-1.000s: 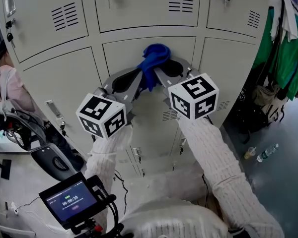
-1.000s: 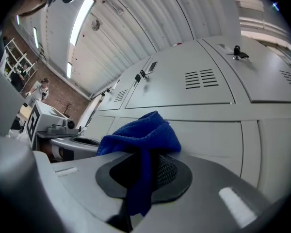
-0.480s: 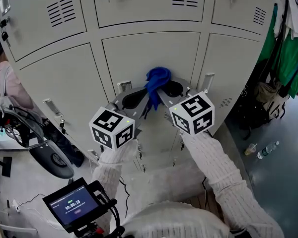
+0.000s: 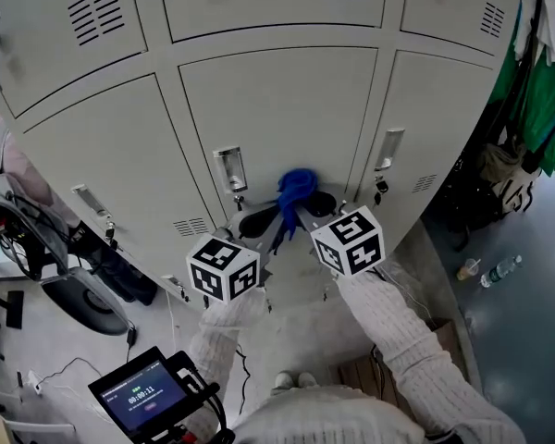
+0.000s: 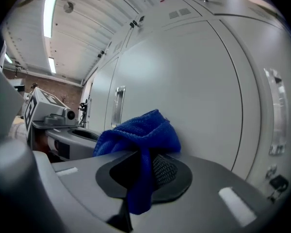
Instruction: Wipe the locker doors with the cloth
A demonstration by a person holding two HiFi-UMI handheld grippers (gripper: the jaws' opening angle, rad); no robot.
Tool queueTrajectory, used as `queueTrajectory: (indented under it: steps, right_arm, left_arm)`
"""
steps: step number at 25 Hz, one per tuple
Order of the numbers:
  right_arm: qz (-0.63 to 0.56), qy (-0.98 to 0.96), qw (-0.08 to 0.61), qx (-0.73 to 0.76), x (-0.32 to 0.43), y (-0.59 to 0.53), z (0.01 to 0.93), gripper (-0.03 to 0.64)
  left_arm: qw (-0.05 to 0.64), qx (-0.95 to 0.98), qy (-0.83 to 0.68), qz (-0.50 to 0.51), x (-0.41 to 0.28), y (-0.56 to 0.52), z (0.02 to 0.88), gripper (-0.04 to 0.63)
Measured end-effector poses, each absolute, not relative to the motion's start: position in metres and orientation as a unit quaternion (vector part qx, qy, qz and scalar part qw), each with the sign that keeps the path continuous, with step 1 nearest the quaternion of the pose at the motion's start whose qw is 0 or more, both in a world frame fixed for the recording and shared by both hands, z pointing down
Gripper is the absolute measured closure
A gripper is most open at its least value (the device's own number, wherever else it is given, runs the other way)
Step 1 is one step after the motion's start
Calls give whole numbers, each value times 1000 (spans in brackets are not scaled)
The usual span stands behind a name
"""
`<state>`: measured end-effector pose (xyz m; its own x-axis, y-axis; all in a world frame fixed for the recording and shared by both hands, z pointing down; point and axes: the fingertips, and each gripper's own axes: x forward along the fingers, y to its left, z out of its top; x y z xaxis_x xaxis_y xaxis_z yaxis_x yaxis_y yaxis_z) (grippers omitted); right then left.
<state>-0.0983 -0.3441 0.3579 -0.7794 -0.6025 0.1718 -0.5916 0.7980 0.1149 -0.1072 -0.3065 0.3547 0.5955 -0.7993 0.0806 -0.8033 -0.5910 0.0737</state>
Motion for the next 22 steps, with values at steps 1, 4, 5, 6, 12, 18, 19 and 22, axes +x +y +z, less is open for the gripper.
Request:
queueTrajectory:
  steps: [1,4,5,6,12,18,19,22]
  right_arm:
    - [-18,-942,107,319,-97,-345,369,569]
    - [4,-940,114,321,-98,-346,395,569]
    - [9,-940,117,320,-100,-345,401,569]
    - [14,-940,122,319,-102,-345,408,569]
    - [46,-935,160,312,-106,-344,453,569]
    - [61,-935,164,309,-108,-346,462,569]
    - [69,-935,162,309,-108,-346,464,568]
    - [78,-934,160,311,-110,-343,467,569]
  left_arm:
    - [63,891,-450,20,-107,-305,365,594]
    - [92,886,-453,23,-108,-305,390,594]
    - [98,884,-456,26,-109,-305,397,594]
    - [104,882,-458,29,-110,-306,405,595]
    - [150,872,-463,45,-115,-304,446,594]
    - [156,870,-466,43,-116,-303,451,595]
    - [159,868,-468,42,-117,-303,452,595]
    - [166,864,-474,37,-118,-301,456,595]
